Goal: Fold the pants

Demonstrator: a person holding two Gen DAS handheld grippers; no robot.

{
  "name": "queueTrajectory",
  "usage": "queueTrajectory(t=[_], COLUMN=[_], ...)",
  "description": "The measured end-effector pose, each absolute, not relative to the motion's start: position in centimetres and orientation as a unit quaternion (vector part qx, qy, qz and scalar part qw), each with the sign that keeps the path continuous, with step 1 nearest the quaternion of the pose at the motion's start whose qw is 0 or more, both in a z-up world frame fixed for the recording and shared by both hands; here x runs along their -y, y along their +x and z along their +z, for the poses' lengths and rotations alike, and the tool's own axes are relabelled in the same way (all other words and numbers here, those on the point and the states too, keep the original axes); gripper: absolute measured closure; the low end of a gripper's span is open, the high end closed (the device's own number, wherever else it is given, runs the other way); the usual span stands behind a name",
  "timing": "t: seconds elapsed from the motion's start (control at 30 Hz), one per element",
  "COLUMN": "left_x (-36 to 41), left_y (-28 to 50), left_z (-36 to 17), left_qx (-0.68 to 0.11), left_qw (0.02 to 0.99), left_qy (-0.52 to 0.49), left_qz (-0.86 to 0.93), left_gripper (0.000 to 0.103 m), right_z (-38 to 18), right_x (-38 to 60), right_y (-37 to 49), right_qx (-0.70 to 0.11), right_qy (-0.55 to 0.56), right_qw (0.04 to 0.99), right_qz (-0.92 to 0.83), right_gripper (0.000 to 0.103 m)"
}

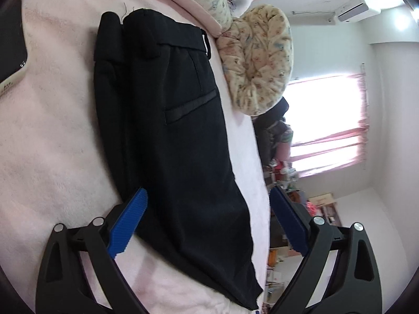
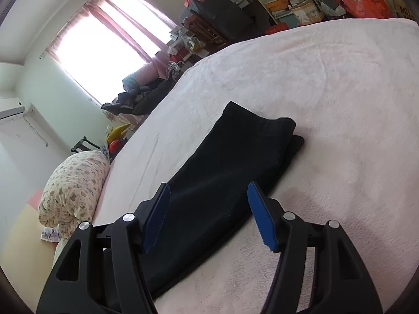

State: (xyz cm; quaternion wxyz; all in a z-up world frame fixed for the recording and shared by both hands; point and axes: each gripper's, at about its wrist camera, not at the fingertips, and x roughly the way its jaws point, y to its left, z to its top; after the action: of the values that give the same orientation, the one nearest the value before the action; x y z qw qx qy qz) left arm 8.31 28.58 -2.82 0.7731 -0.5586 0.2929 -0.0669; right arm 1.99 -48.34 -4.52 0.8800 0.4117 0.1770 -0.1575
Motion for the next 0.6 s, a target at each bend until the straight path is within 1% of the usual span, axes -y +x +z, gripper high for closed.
queueTrajectory(t=[0.23,0.27,0.3,0.37,0.43,0.47,0.5,0.53,0.6], left_x=[-29.7,-30.0,-30.3,-30.5,-30.9,-31.2,-31.7,-31.9,-31.8], left_y=[10.3,10.7,11.3,11.7,11.8,11.7,11.6,11.4,10.8], left_z=[-3.0,-3.0,-3.0,-3.4,-4.3,-4.7,-5.1,-5.3,-4.6], left_qx=[-0.299,-0.293,-0.285,-0.28,-0.287,-0.29,-0.289,-0.283,-0.268], left_qw=[0.759,0.759,0.762,0.768,0.767,0.762,0.755,0.75,0.758], left_qy=[-0.578,-0.58,-0.58,-0.575,-0.573,-0.578,-0.589,-0.597,-0.594], left_qz=[-0.034,-0.035,-0.039,-0.042,-0.021,-0.017,-0.02,-0.026,-0.025], left_gripper=[0.006,0.007,0.009,0.028,0.071,0.082,0.089,0.091,0.094], right_z=[-5.0,-5.0,-5.0,-5.1,-5.3,-5.4,-5.5,-5.5,-5.4], right_x=[48.3,48.4,48.4,48.4,48.4,48.4,48.3,48.2,47.8], right_y=[1.7,1.7,1.7,1.8,2.0,2.1,2.2,2.3,2.4], right_qx=[-0.177,-0.177,-0.178,-0.179,-0.181,-0.183,-0.184,-0.185,-0.186], right_qy=[0.428,0.43,0.43,0.432,0.435,0.437,0.438,0.438,0.432], right_qw=[0.872,0.872,0.871,0.87,0.868,0.866,0.866,0.866,0.869], right_qz=[-0.155,-0.155,-0.156,-0.158,-0.158,-0.158,-0.158,-0.157,-0.157], right_gripper=[0.038,0.038,0.038,0.038,0.038,0.038,0.038,0.038,0.038])
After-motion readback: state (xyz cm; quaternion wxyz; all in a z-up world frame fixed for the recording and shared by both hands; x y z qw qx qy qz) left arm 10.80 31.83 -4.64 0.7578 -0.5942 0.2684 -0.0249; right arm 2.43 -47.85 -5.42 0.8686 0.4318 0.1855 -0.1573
